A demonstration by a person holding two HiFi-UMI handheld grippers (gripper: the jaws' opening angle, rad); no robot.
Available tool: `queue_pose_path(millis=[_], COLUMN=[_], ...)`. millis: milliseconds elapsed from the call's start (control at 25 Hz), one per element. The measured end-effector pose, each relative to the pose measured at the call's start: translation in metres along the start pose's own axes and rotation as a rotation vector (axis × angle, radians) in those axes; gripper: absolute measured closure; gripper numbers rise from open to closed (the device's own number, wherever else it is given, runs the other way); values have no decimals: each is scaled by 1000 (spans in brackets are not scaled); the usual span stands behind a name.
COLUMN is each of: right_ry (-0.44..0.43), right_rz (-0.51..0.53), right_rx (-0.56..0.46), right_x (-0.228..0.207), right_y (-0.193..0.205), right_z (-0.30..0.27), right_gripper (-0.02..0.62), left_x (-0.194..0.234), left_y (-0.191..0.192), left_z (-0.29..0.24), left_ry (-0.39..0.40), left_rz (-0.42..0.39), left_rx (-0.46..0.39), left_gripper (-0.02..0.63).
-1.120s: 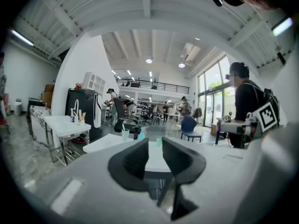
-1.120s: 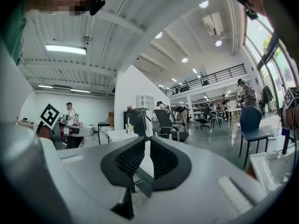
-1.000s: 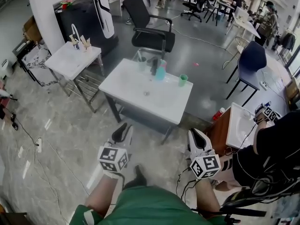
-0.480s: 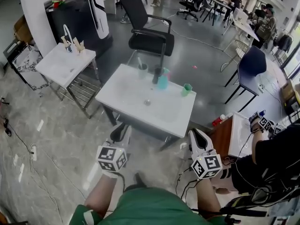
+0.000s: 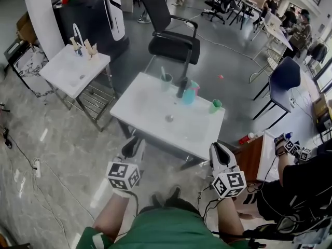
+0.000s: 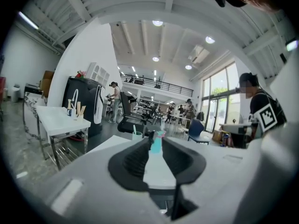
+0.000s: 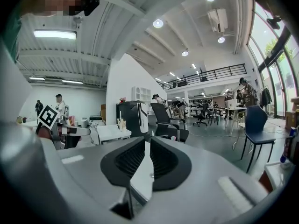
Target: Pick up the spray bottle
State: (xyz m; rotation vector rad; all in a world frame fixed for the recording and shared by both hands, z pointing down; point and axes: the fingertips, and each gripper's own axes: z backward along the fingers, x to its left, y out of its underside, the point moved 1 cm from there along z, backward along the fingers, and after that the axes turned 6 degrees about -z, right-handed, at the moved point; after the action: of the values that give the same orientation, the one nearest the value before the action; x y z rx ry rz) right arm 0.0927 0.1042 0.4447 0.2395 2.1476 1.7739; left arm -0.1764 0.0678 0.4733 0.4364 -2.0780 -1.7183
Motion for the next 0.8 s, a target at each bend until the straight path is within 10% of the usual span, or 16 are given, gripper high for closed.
queue_pose_path(millis=[800], right_ry=[-61], right_rz=[-57], right_rx=[-16], right_x=[-80], right_y=[-20], right_z=[-146], right_gripper=[563], left_x=[56], left_y=[-24], left_z=[-112], left_ry=[-115], left_rz=[-38], left_rx=[9], left_gripper=[518])
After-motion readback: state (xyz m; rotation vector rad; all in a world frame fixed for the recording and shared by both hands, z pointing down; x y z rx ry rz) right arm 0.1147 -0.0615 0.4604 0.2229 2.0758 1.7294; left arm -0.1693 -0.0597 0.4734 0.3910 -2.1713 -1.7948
